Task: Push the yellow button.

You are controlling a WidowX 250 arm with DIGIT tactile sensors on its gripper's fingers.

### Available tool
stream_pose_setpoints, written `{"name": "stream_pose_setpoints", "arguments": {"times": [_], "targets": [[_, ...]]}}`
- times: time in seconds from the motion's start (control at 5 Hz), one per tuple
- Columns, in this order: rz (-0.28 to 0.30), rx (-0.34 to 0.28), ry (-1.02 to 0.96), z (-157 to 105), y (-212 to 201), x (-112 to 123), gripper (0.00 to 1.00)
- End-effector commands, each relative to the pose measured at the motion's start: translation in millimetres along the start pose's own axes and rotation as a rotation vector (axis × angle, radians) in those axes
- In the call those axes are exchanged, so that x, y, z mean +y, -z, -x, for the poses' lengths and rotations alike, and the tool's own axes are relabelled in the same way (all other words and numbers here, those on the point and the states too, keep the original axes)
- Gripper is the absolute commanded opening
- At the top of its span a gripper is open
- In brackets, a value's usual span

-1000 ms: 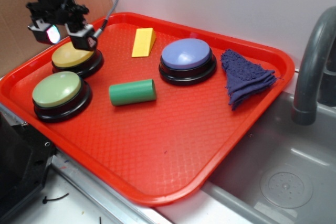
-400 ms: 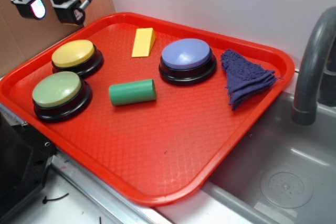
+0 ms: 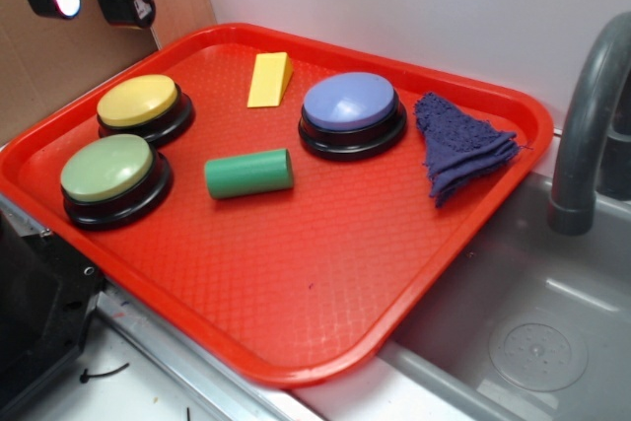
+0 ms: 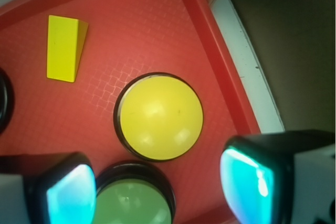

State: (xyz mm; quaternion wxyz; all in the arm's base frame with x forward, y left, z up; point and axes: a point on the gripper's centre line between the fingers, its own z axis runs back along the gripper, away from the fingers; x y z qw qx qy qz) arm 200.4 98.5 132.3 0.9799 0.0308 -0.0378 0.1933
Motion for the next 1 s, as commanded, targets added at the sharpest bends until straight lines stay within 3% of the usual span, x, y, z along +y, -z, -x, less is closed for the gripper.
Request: {"name": "stream_pose_setpoints", "arguments": {"times": [0.0,0.8], "targets": [[0.007,-0.064,-0.017,-8.0,-27.1,10.7,1.0],[0.022,-0.102,-0.039,3.2,-52.0,13.6,1.0]]}}
